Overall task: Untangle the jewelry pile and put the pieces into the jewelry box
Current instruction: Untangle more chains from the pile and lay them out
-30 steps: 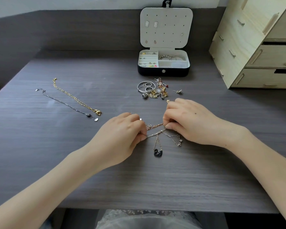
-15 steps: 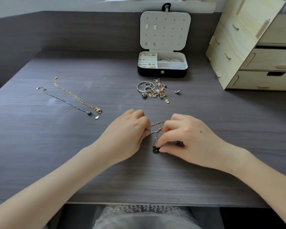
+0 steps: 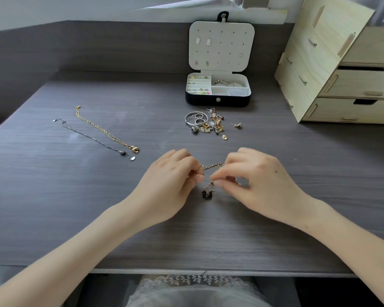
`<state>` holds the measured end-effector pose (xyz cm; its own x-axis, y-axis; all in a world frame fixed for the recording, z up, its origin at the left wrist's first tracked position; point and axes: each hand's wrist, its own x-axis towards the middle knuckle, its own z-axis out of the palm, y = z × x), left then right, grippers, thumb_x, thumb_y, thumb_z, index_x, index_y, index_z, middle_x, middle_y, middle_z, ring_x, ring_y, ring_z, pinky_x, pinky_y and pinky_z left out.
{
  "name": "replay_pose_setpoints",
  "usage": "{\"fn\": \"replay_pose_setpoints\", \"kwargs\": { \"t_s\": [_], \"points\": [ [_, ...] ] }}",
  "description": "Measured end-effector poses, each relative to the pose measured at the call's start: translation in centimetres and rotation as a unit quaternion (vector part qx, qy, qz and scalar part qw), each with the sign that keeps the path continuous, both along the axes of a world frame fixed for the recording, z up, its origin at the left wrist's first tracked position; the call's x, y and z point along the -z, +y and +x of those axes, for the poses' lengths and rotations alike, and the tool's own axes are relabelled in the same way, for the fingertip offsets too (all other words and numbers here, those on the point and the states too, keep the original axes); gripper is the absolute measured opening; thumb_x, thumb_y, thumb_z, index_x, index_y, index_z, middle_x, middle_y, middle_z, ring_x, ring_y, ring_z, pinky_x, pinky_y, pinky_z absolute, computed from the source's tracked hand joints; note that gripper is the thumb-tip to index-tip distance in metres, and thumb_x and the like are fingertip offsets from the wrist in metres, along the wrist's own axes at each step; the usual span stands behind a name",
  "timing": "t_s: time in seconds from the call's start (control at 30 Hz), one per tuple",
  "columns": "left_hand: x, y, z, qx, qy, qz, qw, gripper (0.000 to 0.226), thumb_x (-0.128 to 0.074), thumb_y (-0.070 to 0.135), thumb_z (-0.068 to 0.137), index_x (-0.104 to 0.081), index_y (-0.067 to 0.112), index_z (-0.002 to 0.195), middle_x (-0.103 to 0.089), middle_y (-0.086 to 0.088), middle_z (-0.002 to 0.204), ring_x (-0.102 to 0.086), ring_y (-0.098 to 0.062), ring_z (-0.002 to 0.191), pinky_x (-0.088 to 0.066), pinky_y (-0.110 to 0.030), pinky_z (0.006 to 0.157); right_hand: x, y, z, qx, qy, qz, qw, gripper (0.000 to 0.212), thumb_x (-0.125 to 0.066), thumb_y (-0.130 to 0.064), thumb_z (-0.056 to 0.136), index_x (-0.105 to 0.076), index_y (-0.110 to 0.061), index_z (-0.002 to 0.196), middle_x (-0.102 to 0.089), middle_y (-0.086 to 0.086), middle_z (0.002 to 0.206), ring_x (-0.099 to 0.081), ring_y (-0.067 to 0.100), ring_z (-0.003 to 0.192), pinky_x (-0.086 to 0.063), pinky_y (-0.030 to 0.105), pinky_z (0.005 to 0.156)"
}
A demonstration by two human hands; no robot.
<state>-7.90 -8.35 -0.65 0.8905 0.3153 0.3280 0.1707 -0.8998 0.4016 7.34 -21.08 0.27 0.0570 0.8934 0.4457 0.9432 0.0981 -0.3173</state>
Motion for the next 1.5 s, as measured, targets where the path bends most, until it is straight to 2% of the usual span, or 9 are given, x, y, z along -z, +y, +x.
{"fn": "replay_pose_setpoints", "kwargs": {
  "t_s": [0.13, 0.3, 0.53, 0.77, 0.93, 1.07, 1.2, 1.37, 1.5],
  "points": [
    [0.5, -0.2, -0.5, 0.016, 0.004, -0.002, 1.0, 0.021, -0.042, 0.031, 0.087, -0.058, 0.018, 0.081, -0.055, 0.003, 0.081, -0.051, -0.021, 0.074, -0.035, -0.025, 0.068, -1.0, 1.5, 0.4, 0.027, 0.038, -0.045, 0.998, 0.019, -0.06, -0.04, 0.082, -0.074, -0.026, 0.082, -0.052, -0.02, 0.071, -0.044, 0.005, 0.069, -0.036, 0.025, 0.062],
    [0.6, -1.0, -1.0, 0.022, -0.016, 0.019, 0.999, 0.019, -0.046, 0.029, 0.087, -0.058, 0.016, 0.081, -0.051, 0.006, 0.08, -0.042, -0.014, 0.074, -0.032, -0.022, 0.065, -2.0, 3.2, 0.5, -0.025, 0.082, -0.199, 0.976, 0.009, -0.069, -0.036, 0.08, -0.072, -0.029, 0.084, -0.06, -0.012, 0.074, -0.046, -0.003, 0.071, -0.033, 0.015, 0.065],
    [0.9, -1.7, -1.8, 0.028, -0.011, 0.048, 0.998, 0.023, -0.046, 0.031, 0.088, -0.062, 0.016, 0.081, -0.054, 0.002, 0.076, -0.049, -0.02, 0.066, -0.034, -0.027, 0.06, -3.2, 3.7, 0.2, -0.068, 0.069, -0.321, 0.942, 0.012, -0.074, -0.043, 0.073, -0.07, -0.036, 0.082, -0.063, -0.006, 0.078, -0.055, 0.01, 0.08, -0.043, 0.026, 0.072],
    [1.7, -1.5, -2.1, 0.035, 0.003, 0.06, 0.998, 0.022, -0.045, 0.031, 0.089, -0.061, 0.017, 0.08, -0.053, 0.002, 0.076, -0.042, -0.017, 0.069, -0.031, -0.026, 0.061, -3.3, 3.8, -0.2, -0.068, 0.068, -0.341, 0.935, 0.013, -0.075, -0.035, 0.075, -0.062, -0.037, 0.074, -0.06, -0.008, 0.077, -0.053, 0.006, 0.076, -0.043, 0.026, 0.072],
    [1.1, -0.7, -1.8, 0.045, 0.021, 0.065, 0.997, 0.024, -0.044, 0.032, 0.089, -0.061, 0.018, 0.078, -0.052, 0.002, 0.075, -0.038, -0.013, 0.071, -0.024, -0.018, 0.063, -3.8, 3.5, 0.9, -0.045, 0.195, -0.284, 0.938, 0.01, -0.079, -0.026, 0.074, -0.069, -0.025, 0.072, -0.058, -0.001, 0.062, -0.043, 0.005, 0.054, -0.037, 0.023, 0.055],
    [0.8, 0.1, -1.7, 0.062, 0.061, 0.054, 0.995, 0.025, -0.041, 0.035, 0.088, -0.061, 0.022, 0.081, -0.052, 0.006, 0.079, -0.046, -0.015, 0.071, -0.025, -0.017, 0.065, -4.6, 1.9, 1.8, -0.058, 0.258, -0.268, 0.927, 0.011, -0.081, -0.024, 0.071, -0.071, -0.023, 0.069, -0.054, -0.006, 0.058, -0.04, 0.008, 0.057, -0.033, 0.027, 0.055],
    [0.6, 0.7, -1.4, 0.089, 0.056, 0.05, 0.993, 0.024, -0.039, 0.032, 0.088, -0.059, 0.02, 0.081, -0.051, 0.005, 0.082, -0.034, -0.008, 0.075, -0.024, -0.015, 0.068, -4.1, 0.0, 1.4, -0.084, 0.253, -0.288, 0.92, 0.011, -0.083, -0.028, 0.069, -0.071, -0.026, 0.069, -0.06, 0.003, 0.067, -0.049, 0.027, 0.065, -0.041, 0.038, 0.061],
    [0.6, 1.0, -1.3, 0.094, 0.048, 0.033, 0.994, 0.026, -0.038, 0.033, 0.089, -0.059, 0.019, 0.083, -0.051, 0.005, 0.085, -0.038, -0.011, 0.08, -0.027, -0.015, 0.071, -2.7, -1.2, 1.0, -0.07, 0.209, -0.321, 0.921, 0.01, -0.08, -0.035, 0.07, -0.07, -0.032, 0.07, -0.059, -0.007, 0.067, -0.051, 0.009, 0.065, -0.046, 0.035, 0.067],
    [0.7, 1.2, -1.3, 0.092, 0.038, 0.016, 0.995, 0.023, -0.039, 0.035, 0.089, -0.056, 0.022, 0.083, -0.045, 0.012, 0.087, -0.04, -0.011, 0.082, -0.033, -0.019, 0.071, -2.5, -1.3, 1.0, -0.058, 0.196, -0.311, 0.928, 0.007, -0.078, -0.036, 0.072, -0.072, -0.032, 0.074, -0.059, -0.013, 0.069, -0.051, 0.01, 0.068, -0.046, 0.035, 0.068]
  ]
}}
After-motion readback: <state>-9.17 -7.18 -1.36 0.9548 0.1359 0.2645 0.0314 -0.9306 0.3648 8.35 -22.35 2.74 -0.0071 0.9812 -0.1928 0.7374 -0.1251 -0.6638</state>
